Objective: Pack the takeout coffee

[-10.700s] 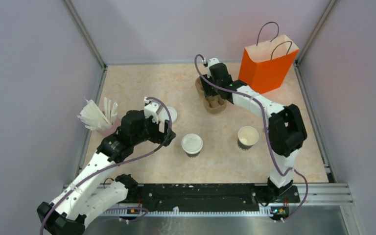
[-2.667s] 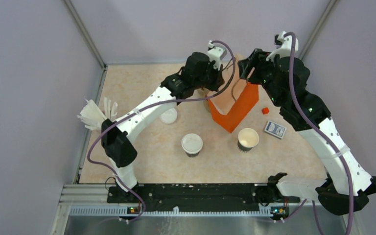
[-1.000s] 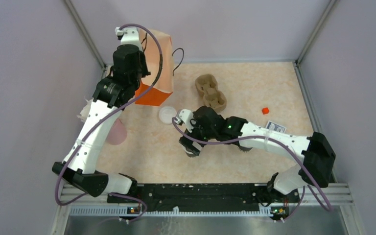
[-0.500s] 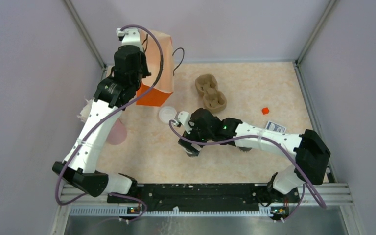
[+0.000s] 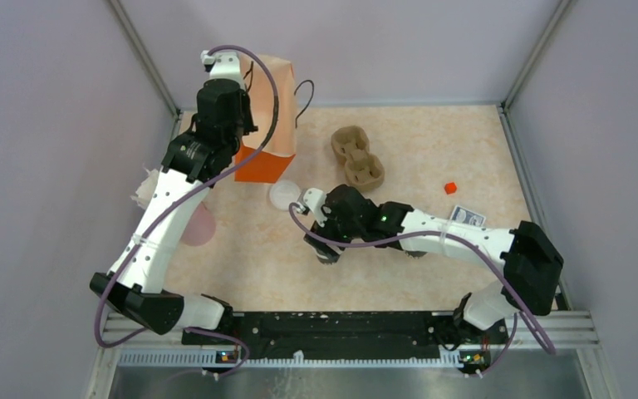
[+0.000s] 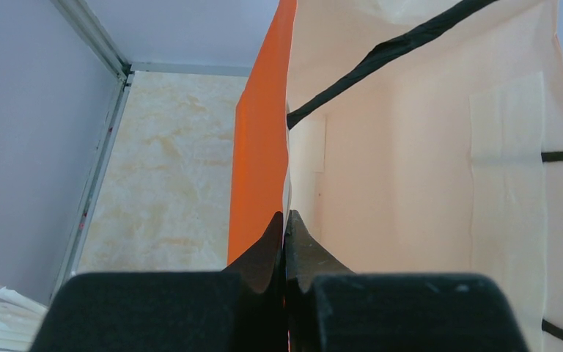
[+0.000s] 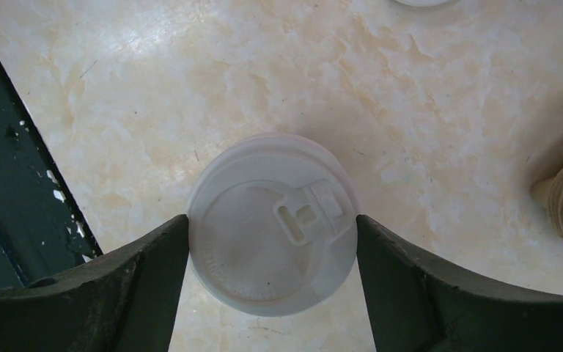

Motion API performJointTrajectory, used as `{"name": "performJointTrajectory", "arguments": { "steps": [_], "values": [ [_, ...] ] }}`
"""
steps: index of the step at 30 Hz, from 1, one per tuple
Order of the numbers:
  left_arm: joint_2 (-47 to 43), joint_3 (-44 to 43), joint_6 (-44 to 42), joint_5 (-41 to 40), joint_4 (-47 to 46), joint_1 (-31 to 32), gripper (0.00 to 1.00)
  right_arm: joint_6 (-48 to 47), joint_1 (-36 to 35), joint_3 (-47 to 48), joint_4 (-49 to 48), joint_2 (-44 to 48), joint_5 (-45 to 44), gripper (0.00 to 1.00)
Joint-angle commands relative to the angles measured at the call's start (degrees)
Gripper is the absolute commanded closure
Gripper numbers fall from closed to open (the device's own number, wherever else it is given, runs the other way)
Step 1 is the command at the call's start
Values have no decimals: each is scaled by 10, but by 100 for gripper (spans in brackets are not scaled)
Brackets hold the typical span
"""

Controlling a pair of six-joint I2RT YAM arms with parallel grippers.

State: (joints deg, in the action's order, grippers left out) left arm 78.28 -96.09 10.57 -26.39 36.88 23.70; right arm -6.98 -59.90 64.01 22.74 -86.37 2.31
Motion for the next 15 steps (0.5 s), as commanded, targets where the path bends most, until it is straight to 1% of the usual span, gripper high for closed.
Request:
{"name": "performJointTrajectory", "arguments": {
  "steps": [1, 4, 8, 13, 15],
  "values": [
    [-7, 1, 7, 9, -31, -2, 100, 18, -5, -23, -8, 40, -21, 24],
    [-4, 3, 9, 13, -31, -2, 100, 27, -4, -38, -8, 62, -52, 27],
    [-2, 4, 21, 31, -29, -2, 100, 45, 12, -55, 5, 89, -96, 27],
    [-2, 4, 38, 52, -18, -3, 100, 63, 95, -83, -2, 134, -87, 28],
    [-3, 5, 45, 76, -10, -3, 100, 63, 133, -89, -7, 145, -89, 28]
  ]
}}
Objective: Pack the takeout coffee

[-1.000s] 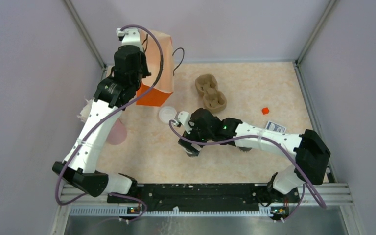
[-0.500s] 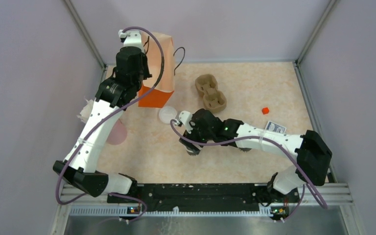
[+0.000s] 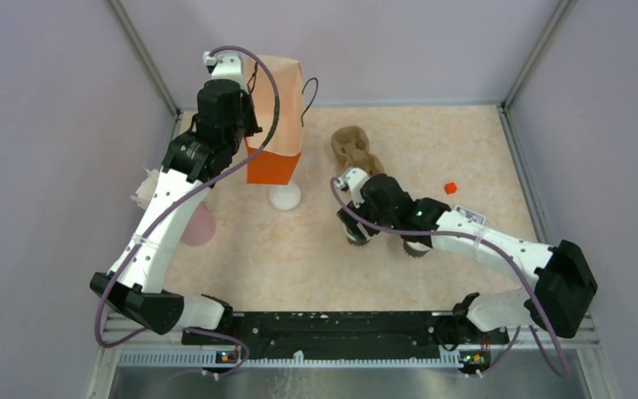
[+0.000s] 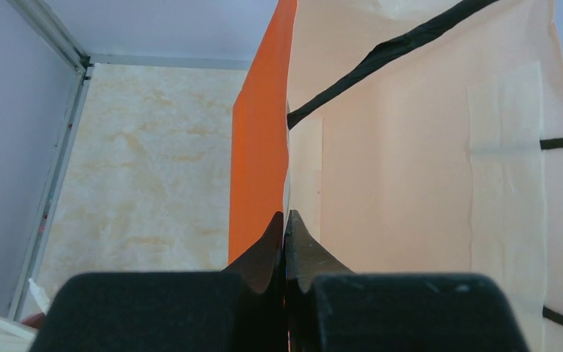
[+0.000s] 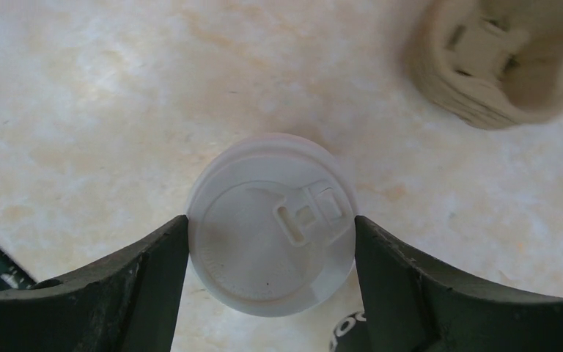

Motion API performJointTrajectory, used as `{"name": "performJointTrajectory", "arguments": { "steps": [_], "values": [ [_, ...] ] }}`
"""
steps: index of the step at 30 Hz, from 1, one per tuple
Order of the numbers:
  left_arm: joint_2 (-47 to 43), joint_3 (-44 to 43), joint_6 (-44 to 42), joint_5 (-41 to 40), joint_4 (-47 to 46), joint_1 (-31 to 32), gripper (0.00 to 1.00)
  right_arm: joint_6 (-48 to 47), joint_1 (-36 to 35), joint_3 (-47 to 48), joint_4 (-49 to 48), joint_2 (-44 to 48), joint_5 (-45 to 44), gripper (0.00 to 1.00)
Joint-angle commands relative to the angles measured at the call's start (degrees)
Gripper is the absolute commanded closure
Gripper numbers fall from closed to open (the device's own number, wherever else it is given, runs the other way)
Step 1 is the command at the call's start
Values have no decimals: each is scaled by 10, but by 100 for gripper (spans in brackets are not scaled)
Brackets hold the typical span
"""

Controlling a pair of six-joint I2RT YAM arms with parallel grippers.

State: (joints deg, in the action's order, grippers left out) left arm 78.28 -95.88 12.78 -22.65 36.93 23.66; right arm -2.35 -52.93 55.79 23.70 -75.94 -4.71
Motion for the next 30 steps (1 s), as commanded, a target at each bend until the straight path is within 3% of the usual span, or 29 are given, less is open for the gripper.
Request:
{"name": "performJointTrajectory", "arguments": {
  "steps": [1, 15, 19, 24, 30],
  "values": [
    [-2, 3, 28, 53, -4, -3, 100, 19, 85, -9, -19, 42, -19, 28],
    [-1, -8, 90, 307, 125, -2, 100, 83, 276, -2, -38, 7, -63, 26],
    [-11, -1, 93, 317, 149, -2, 100, 98, 294, 3, -28, -10, -79, 23],
    [-29, 20, 98, 296, 154, -2, 100, 109, 297, 22, -20, -21, -86, 10],
    [-53, 28, 110, 255, 156, -2, 100, 117, 298, 74, 25, -13, -105, 9]
  ]
}}
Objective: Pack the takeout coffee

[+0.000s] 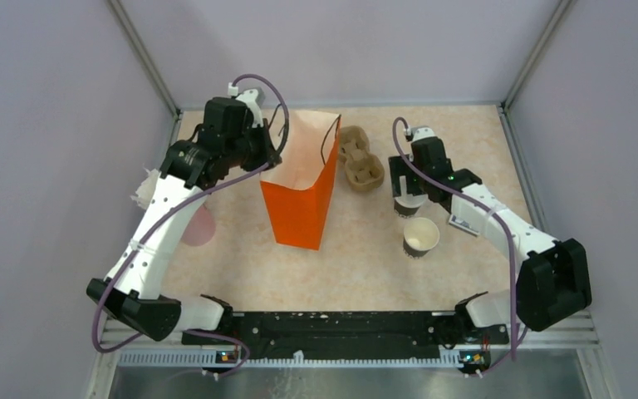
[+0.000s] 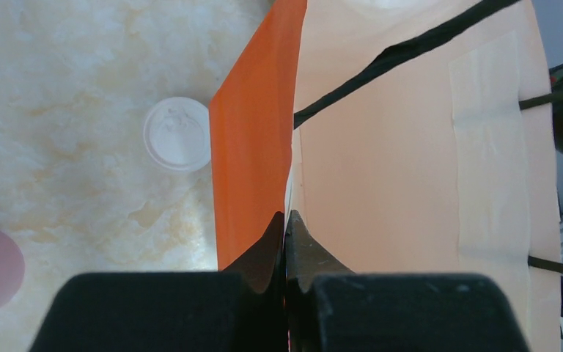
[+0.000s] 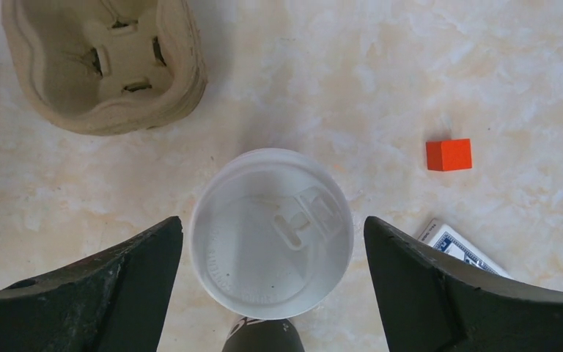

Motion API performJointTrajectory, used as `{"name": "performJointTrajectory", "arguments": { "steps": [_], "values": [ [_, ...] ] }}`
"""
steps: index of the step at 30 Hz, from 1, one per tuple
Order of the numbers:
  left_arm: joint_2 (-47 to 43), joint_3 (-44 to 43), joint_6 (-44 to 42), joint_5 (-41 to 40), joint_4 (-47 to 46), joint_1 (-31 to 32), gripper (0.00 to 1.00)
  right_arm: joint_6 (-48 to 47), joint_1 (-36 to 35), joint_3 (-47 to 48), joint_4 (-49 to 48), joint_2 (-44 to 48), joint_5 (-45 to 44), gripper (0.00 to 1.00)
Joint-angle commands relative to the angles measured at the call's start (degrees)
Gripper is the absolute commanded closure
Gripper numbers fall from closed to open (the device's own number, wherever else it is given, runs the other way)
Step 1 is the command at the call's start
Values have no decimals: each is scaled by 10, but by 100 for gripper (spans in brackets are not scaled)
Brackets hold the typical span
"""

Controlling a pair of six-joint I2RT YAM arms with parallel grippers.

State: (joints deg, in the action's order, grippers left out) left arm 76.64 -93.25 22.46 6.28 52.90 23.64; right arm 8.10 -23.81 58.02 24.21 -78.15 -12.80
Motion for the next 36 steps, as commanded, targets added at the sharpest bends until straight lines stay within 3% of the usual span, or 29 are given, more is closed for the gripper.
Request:
{"name": "performJointTrajectory", "arguments": {
  "steps": [1, 11, 24, 36],
  "values": [
    [-42, 4, 12, -47, -5, -2, 100, 13, 6, 52, 22, 11, -23, 9],
    [-85, 24, 18, -87, -28, -2, 100, 43, 7, 116, -5, 19, 26, 14],
    [-152, 58, 9, -91, -4, -2, 100, 51, 2, 263, -57, -196, 113, 40],
    [-158, 63, 12, -67, 0, -2, 100, 25, -48, 394, -27, -332, 84, 48]
  ]
}}
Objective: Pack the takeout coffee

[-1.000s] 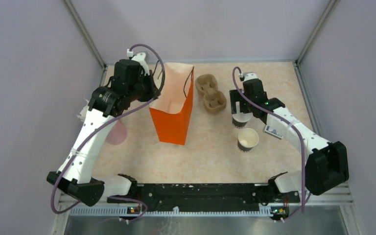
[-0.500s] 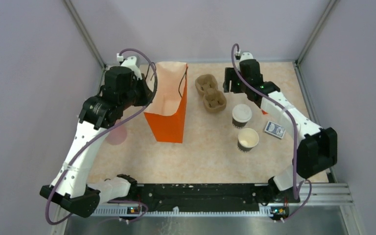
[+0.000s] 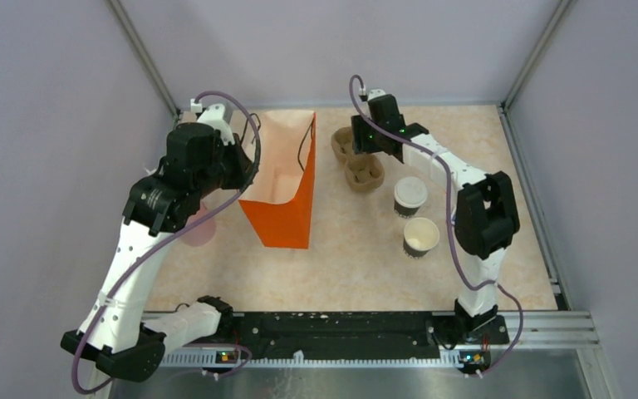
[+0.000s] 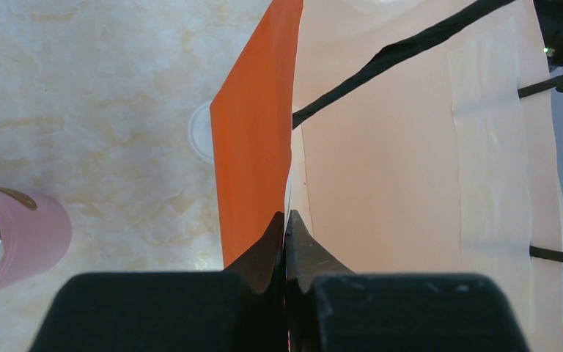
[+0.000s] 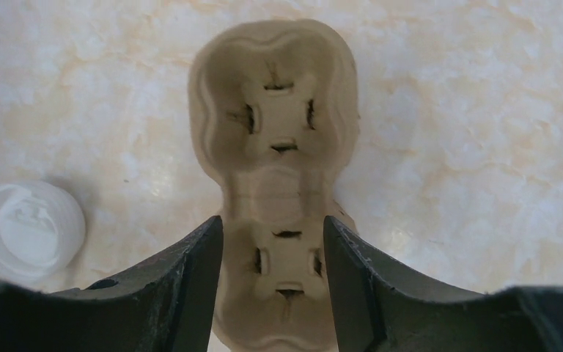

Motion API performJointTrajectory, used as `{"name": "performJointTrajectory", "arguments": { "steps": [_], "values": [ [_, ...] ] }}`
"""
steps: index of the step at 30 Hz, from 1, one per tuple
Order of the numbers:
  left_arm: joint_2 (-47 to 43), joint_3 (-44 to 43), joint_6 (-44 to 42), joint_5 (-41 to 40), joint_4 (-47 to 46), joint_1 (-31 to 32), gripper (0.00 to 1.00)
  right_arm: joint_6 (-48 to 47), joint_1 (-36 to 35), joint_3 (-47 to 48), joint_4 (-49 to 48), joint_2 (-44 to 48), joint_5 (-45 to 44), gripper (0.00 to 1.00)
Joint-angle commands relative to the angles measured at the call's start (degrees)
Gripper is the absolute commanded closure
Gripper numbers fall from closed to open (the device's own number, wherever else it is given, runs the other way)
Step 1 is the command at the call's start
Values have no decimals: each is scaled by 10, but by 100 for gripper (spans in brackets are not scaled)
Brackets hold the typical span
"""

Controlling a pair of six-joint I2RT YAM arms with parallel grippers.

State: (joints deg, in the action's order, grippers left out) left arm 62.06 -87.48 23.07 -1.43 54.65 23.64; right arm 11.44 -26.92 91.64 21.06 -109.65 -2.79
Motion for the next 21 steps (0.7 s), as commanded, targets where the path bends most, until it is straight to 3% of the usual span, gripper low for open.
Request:
{"name": "performJointTrajectory", "arguments": {
  "steps": [1, 10, 21],
  "values": [
    [-13, 6, 5, 11, -17, -2, 100, -8, -19, 68, 11, -28, -18, 49],
    [-31, 14, -1, -2, -24, -2, 100, -8, -30, 154, 86, -105, -46, 53],
    [-31, 29, -5, 6, -23, -2, 100, -6, -34, 162, 99, -131, -66, 53]
  ]
}}
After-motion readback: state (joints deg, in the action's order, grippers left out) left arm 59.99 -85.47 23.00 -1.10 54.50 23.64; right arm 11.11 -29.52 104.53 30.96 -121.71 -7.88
